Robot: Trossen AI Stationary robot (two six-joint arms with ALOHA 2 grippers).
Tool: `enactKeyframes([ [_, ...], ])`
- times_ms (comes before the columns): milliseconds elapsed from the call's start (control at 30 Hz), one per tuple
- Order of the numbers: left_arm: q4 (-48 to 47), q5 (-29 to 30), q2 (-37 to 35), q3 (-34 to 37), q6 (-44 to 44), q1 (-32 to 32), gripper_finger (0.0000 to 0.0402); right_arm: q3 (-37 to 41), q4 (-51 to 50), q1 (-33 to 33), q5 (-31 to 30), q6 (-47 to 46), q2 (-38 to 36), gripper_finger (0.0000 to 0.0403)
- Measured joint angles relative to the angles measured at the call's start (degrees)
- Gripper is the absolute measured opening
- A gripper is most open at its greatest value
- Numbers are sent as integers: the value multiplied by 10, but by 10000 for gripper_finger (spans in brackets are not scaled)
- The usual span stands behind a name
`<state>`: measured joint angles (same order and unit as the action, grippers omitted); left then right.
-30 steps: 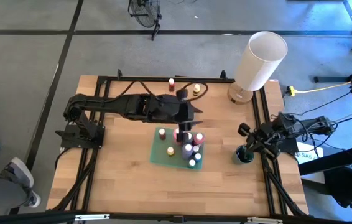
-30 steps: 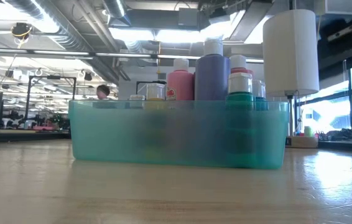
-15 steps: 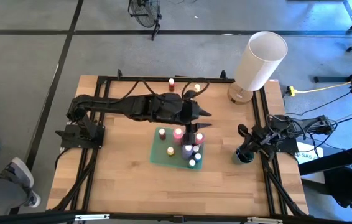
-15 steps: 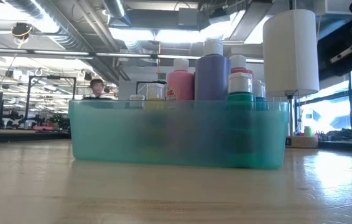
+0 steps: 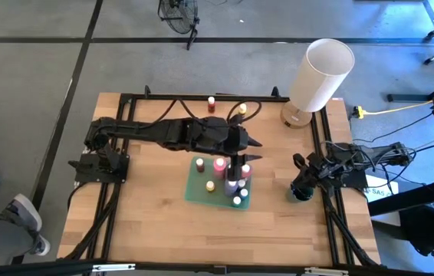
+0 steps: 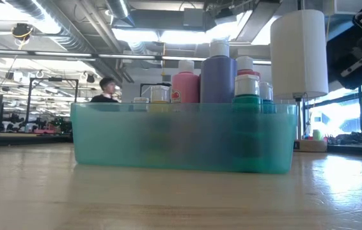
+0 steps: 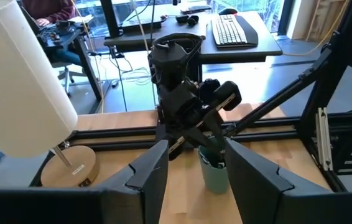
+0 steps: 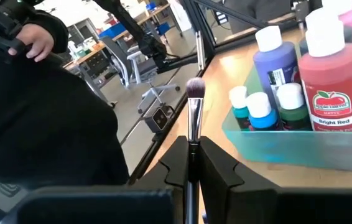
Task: Pick & Place Paint Supplies
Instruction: Put the black eyeshadow brush into the green cup
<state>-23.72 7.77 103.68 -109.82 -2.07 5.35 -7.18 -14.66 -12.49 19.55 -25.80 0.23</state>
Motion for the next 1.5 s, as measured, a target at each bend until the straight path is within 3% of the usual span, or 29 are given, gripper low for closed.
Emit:
enactKeyframes([
  [600, 62, -19, 0, 0, -1, -14, 155, -24, -76, 0, 21, -22, 0, 27],
  [1500, 73, -19, 0, 0, 13, -13, 155, -24, -79, 0, 19, -40, 0, 46],
])
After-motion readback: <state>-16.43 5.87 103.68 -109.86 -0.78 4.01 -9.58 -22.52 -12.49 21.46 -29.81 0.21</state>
